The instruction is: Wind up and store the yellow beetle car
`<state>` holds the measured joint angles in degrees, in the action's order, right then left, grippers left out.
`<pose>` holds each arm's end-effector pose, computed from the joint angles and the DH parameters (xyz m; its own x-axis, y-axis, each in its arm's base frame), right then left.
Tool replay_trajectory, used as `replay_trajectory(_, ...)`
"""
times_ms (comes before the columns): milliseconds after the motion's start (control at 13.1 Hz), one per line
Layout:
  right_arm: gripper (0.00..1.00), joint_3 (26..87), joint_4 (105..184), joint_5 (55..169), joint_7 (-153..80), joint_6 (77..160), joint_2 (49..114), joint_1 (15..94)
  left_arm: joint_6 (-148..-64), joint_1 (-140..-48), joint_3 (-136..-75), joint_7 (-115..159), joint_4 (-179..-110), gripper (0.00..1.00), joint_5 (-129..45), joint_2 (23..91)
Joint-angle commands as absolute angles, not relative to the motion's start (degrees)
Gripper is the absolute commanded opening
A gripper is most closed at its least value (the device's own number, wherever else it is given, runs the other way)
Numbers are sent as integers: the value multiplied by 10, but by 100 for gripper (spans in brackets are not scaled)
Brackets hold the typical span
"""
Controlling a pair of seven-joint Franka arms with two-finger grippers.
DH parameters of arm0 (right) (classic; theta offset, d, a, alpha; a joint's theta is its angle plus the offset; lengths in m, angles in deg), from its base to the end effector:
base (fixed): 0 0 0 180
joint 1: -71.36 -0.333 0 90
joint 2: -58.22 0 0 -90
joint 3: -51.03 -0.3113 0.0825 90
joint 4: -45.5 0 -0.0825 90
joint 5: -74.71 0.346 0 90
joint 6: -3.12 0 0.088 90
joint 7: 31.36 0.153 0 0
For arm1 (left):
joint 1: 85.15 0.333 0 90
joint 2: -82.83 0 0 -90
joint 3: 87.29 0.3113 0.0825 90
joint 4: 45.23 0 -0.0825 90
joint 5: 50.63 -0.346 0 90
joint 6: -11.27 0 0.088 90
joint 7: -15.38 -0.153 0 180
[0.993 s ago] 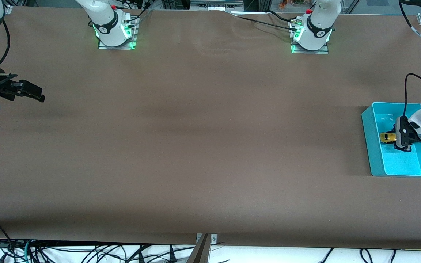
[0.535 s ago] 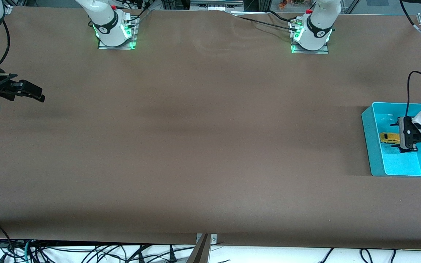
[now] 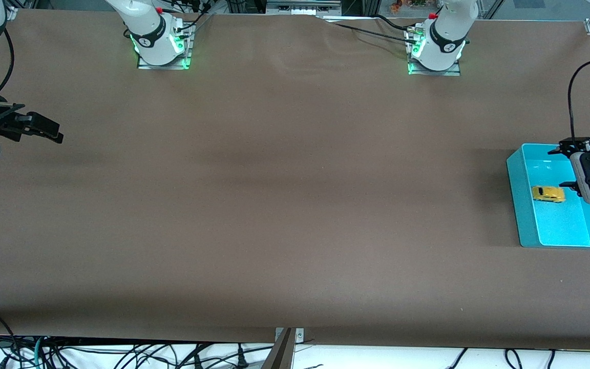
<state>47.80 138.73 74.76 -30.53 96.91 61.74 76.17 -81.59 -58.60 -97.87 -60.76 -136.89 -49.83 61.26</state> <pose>0.5345 -0.0153 0.5226 0.9978 -0.0420 -0.0516 -0.0422 -0.9991 -0.0036 0.5467 0.1638 0.3609 0.5002 -0.8659 -0.0039 -0.8101 -0.4695 0.3512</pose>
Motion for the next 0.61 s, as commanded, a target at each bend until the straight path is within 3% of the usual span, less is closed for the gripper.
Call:
replay_trajectory(0, 100, 476, 1372, 741, -312, 956, 623, 762, -797, -611, -1007, -476, -1376, 100, -472, 655)
replay_trajectory(535, 100, 476, 1372, 741, -312, 956, 622, 762, -776, -718, -1021, -117, -1352, 100, -444, 743)
